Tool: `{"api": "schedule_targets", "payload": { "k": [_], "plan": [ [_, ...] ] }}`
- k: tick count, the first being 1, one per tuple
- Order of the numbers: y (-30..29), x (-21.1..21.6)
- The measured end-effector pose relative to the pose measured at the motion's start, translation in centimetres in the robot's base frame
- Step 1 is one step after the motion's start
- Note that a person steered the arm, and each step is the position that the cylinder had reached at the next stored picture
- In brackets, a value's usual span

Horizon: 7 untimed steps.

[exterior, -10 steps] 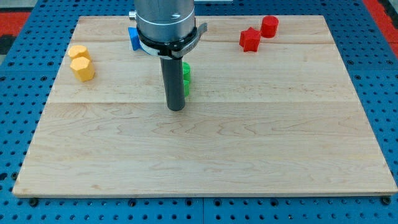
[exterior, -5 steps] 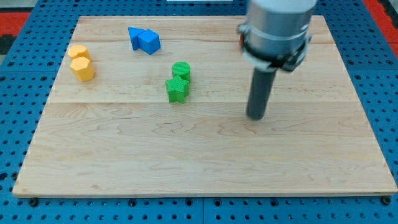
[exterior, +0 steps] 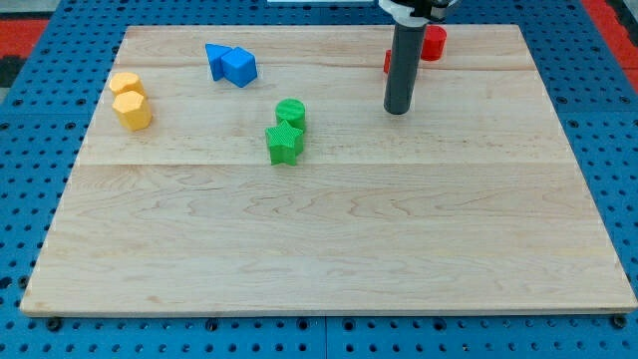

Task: Move the red star into the red circle

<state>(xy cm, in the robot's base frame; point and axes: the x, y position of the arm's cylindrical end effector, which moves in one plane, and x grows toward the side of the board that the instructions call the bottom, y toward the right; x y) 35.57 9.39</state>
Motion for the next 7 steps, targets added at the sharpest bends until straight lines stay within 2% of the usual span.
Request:
{"api": "schedule_targets", "payload": {
  "k": [2,3,4,5,6,7],
  "plan": [
    [-0.3,-3.1],
    [-6.5,-5.0],
    [0.6,-5.2],
    [3.6,-5.6],
    [3.6,-6.5],
    [3.3,-3.9]
  ]
}}
